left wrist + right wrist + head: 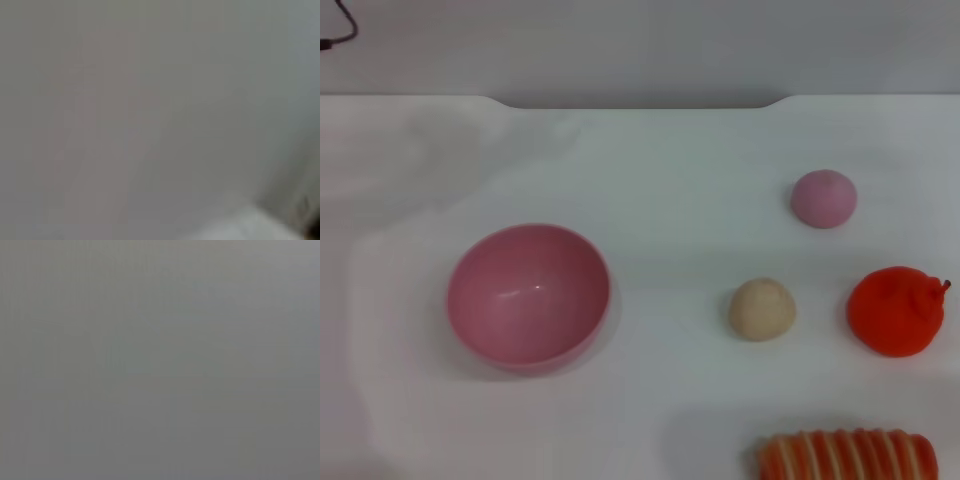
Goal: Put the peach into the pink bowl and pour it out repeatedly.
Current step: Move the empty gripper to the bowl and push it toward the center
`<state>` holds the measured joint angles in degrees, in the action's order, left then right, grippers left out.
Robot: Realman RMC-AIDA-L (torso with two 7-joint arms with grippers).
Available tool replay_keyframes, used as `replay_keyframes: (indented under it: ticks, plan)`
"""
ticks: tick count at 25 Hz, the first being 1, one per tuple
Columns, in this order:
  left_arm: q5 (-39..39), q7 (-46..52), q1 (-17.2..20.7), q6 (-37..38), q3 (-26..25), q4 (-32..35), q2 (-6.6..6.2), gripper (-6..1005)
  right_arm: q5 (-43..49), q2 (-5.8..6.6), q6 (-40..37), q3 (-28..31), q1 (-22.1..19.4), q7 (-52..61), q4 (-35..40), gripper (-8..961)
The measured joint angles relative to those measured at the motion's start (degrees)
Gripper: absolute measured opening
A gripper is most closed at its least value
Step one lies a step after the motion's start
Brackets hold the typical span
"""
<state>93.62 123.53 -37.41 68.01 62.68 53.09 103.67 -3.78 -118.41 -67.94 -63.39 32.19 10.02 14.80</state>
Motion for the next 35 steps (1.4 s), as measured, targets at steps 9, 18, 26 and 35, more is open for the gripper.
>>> replay_keyframes:
  ticks: [9,18,26,35]
  plan:
    - [41.65,18.89,-7.56,22.07,-3.39,15.23,4.91,450,0.26,0.19,-0.16,-0.11,-0.52,-0.01,-0.08,522]
    - [66.24,21.13,-9.98,26.45,-1.74,19.66,13.15,450,0.93,0.08,0.05,-0.58,-0.55,-0.02,-0.43,522]
    - [66.94,22.18,-7.57,24.04,-1.92,16.46,13.9,451,0.97,0.04,0.05,-0.69,-0.39,0.0,-0.93,523]
    - [66.92,22.97,-6.53,23.65,-1.72,12.03,14.05,443,0.97,0.16,0.71,-1.67,0.4,0.08,-0.91,521]
